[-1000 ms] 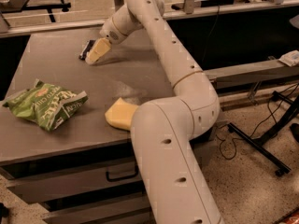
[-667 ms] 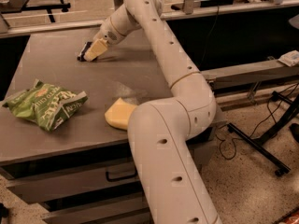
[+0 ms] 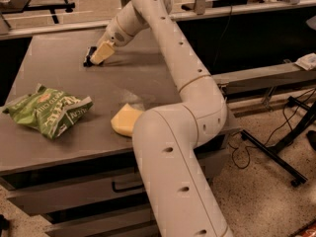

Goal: Move rxbar blueberry near sponge

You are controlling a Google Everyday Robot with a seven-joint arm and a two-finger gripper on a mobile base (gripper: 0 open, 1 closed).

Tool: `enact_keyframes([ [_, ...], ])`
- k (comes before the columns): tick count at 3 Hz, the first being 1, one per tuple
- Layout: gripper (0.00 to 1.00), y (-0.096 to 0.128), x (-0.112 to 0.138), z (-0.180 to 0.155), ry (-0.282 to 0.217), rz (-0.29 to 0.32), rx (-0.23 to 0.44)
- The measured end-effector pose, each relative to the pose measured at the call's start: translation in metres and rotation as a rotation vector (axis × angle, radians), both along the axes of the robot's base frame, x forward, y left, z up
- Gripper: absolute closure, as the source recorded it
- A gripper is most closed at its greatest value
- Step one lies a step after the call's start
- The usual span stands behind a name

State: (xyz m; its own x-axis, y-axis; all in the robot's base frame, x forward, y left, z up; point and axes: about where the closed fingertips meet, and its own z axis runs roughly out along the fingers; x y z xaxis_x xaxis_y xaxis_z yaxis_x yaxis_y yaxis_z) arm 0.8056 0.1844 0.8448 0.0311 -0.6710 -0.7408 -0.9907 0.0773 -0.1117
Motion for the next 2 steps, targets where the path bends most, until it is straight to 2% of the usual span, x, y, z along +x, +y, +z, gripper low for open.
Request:
enact_keyframes([
  [1,1.00,-0.038,-0.013,0.024,-0.006,0.011,-0.012],
  [2,1.00,-0.084,-0.031,0.055,-0.011,0.002,-0.012],
])
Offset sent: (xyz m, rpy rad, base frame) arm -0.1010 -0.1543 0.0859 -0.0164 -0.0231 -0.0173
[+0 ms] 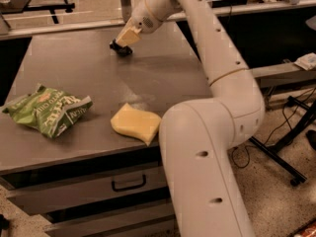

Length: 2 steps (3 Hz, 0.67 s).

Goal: Move rxbar blueberry near sponge

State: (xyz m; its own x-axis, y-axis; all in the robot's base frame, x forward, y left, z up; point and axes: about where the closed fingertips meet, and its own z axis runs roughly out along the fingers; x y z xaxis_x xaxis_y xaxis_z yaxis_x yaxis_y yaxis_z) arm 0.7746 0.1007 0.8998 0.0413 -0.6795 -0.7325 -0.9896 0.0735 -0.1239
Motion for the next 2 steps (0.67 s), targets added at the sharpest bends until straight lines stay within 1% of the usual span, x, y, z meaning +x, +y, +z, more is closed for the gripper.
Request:
enact_keyframes([
  [1,1.00,-0.043,-0.030,0.023,0.004,0.009,-0.002],
  [2,1.00,-0.077,-0.068,0.046,-0.019,0.023,-0.003],
])
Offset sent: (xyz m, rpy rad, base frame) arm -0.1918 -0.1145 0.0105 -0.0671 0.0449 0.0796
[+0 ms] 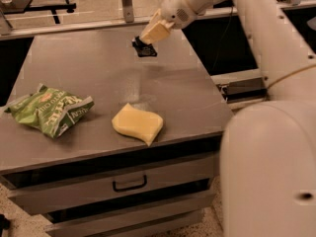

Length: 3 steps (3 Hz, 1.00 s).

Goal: Move rxbar blueberry near sponge

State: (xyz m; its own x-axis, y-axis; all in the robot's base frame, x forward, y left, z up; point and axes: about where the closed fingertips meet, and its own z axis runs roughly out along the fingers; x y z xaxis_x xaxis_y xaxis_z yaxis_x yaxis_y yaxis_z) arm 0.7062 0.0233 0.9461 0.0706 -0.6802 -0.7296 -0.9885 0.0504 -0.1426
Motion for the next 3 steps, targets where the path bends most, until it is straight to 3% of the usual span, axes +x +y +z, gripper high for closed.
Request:
enact_keyframes([
  [1,1.00,-0.034,-0.060,0.024,-0.012,0.013,-0.002],
  [2,1.00,-0.048,-0.116,0.024,0.019,0.031,-0.013],
  [3,1.00,-0.039,-0.163,0.007,0.063,0.067,-0.010],
])
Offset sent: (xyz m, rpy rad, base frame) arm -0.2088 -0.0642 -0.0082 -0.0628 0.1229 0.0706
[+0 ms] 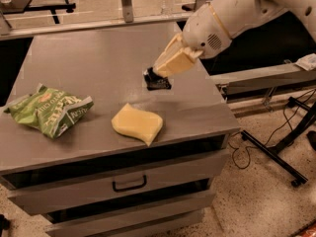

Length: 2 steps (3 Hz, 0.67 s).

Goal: Move rxbar blueberry near sponge

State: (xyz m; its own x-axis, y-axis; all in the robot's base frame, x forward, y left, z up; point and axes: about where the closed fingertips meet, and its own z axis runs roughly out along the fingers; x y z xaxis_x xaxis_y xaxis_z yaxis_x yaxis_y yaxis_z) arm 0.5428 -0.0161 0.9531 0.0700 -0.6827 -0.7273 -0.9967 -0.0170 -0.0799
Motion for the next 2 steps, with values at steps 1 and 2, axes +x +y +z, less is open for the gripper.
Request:
enact_keyframes([
  [1,0.77,0.020,-0.033,-0.019,0.031,0.056,-0.023],
  [2,0.54,0.033,-0.038,-0.024,-0.002,0.074,-0.045],
])
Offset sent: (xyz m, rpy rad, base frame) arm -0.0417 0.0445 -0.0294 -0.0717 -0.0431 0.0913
